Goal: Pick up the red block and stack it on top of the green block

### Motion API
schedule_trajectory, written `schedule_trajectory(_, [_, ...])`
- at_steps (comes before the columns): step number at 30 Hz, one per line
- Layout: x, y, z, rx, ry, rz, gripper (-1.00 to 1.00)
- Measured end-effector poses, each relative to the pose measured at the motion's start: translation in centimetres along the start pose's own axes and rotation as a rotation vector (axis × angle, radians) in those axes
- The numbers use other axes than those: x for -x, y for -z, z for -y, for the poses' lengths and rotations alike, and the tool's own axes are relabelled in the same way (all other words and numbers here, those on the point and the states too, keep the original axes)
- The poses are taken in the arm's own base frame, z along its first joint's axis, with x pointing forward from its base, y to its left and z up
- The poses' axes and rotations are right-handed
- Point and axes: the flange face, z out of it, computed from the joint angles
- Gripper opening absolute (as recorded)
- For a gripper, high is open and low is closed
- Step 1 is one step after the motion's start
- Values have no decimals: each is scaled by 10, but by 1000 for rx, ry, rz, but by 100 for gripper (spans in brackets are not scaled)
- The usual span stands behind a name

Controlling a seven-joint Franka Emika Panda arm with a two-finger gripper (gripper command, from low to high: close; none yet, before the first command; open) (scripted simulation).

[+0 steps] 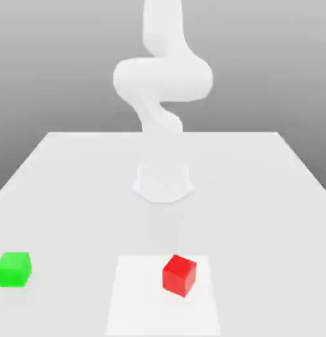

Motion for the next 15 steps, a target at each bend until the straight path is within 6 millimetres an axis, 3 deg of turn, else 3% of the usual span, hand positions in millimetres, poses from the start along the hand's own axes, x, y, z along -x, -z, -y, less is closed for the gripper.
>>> schedule_trajectory(4, [18, -105, -24, 81, -122, 154, 0])
schedule_trajectory(8, [57, -194, -56, 199, -225, 264, 0])
schedule_trajectory(12, [109, -269, -101, 350, -315, 328, 0])
schedule_trajectory(15, [148, -308, -140, 471, -370, 338, 0])
